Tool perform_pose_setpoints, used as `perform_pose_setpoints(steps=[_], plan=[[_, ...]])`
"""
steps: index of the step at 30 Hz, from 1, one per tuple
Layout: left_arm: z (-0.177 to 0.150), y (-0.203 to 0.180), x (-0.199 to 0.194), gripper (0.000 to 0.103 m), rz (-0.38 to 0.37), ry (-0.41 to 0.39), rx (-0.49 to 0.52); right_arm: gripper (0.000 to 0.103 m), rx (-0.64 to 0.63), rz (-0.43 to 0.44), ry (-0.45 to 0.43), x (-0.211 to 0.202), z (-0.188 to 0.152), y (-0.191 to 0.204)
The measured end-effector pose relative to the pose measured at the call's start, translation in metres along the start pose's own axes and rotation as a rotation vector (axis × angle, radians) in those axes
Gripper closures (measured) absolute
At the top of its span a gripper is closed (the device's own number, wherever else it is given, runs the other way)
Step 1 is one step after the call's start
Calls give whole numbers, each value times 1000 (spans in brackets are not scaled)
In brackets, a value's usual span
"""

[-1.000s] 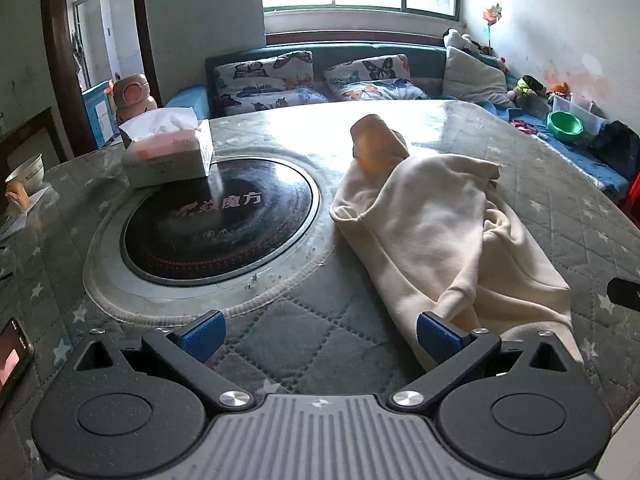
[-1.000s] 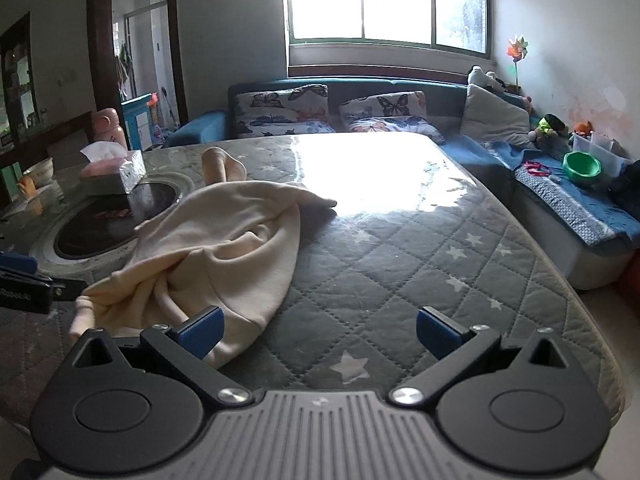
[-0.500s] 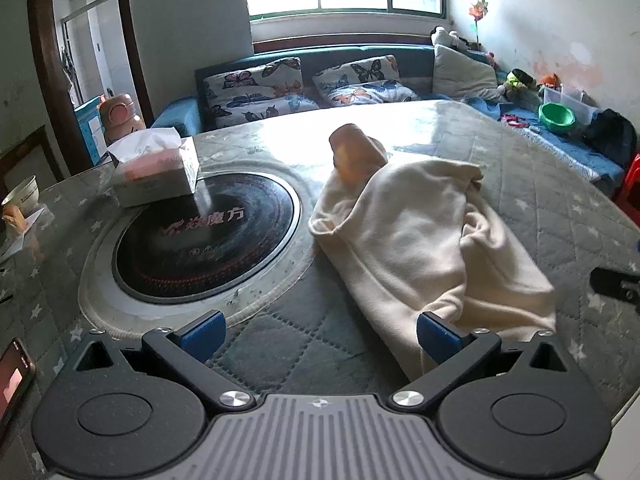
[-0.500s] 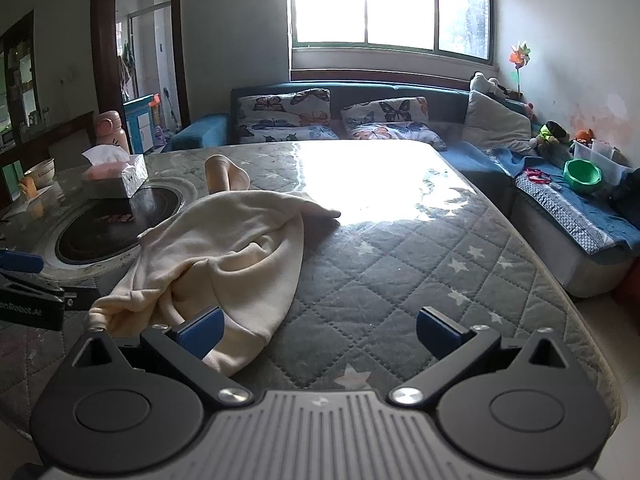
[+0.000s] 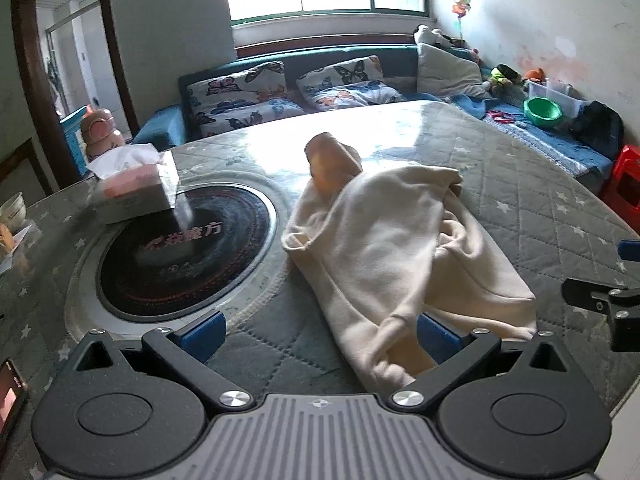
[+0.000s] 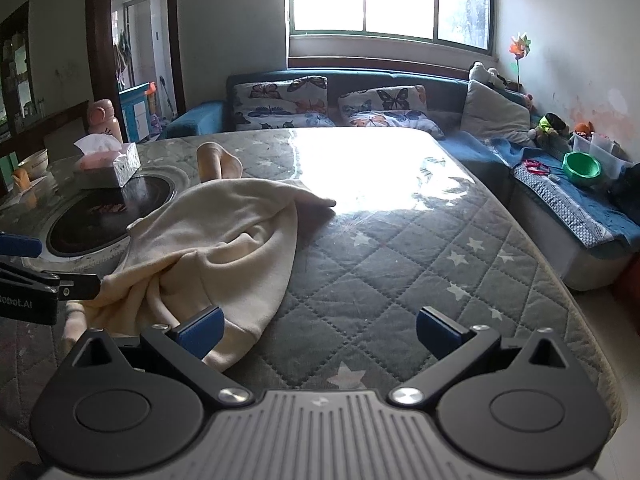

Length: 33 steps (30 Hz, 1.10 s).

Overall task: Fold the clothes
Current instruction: 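Move both grippers toward the crumpled cream sweatshirt on the table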

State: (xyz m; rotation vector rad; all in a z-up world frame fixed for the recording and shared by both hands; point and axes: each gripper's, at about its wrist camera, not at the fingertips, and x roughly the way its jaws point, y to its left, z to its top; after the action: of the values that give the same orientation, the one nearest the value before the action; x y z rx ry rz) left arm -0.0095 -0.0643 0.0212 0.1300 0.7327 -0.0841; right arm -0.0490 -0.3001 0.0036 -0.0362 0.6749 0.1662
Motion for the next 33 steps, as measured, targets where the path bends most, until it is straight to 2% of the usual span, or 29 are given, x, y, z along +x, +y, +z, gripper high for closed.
perform_pose_setpoints(steps=[14,33], plan=[[-1,-8,17,0,-19,34,23,0,-18,4,31,11,1,6],[10,-7,37,0,-57,58,34,0,-54,29,48,39,22,9]])
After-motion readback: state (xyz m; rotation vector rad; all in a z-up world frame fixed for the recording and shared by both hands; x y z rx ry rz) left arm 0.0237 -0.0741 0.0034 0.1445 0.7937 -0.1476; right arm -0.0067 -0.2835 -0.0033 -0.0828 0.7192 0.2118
